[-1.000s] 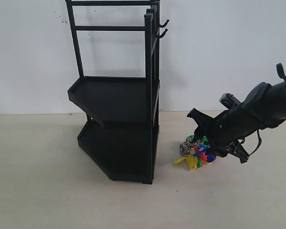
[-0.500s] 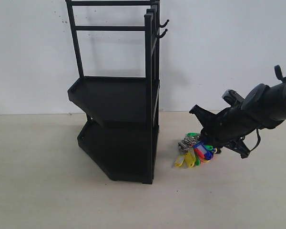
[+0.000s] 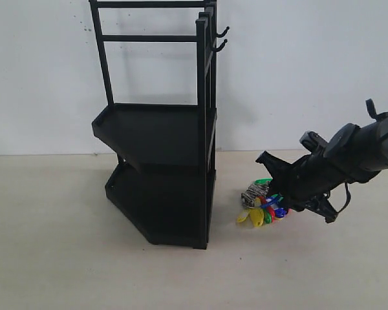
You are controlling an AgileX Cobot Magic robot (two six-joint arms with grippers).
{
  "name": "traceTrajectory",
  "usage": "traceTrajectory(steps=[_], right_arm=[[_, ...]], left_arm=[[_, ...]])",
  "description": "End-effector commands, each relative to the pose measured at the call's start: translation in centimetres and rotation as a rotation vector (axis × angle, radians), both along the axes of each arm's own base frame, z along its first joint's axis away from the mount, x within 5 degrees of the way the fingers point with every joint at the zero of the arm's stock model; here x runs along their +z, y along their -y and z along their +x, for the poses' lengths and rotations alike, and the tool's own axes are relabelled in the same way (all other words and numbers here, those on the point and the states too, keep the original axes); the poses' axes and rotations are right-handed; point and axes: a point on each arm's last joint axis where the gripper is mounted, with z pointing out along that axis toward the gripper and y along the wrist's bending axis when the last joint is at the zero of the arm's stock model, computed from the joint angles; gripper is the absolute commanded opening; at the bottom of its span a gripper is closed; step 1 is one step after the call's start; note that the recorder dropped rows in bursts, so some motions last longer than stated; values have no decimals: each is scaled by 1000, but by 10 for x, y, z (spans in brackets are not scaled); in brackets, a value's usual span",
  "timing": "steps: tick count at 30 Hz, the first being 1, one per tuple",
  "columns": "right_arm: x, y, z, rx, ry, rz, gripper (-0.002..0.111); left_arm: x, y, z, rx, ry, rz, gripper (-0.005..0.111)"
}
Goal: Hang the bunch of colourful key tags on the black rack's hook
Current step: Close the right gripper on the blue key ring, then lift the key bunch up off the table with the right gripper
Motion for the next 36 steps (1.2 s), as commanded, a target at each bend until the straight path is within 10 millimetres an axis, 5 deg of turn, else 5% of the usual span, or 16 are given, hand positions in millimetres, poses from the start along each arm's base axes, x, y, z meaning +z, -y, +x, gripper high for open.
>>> traceTrajectory(steps=[1,6,10,15,27,36], right_arm=[[-3,0,0,18,-4,-15,31],[0,0,0,22,0,-17,20],[7,1,1,49,35,-47,0],[20,1,0,105,76,-90,0],[118,5,-18,325,315,-330,0],[198,10,-58,389,472,-473,0]], left_arm=[[1,0,0,0,8,8,4],[1,0,0,0,8,8,4],[1,0,0,0,8,8,4],[1,0,0,0,8,8,4],[1,0,0,0,8,8,4],[1,0,0,0,8,8,4]])
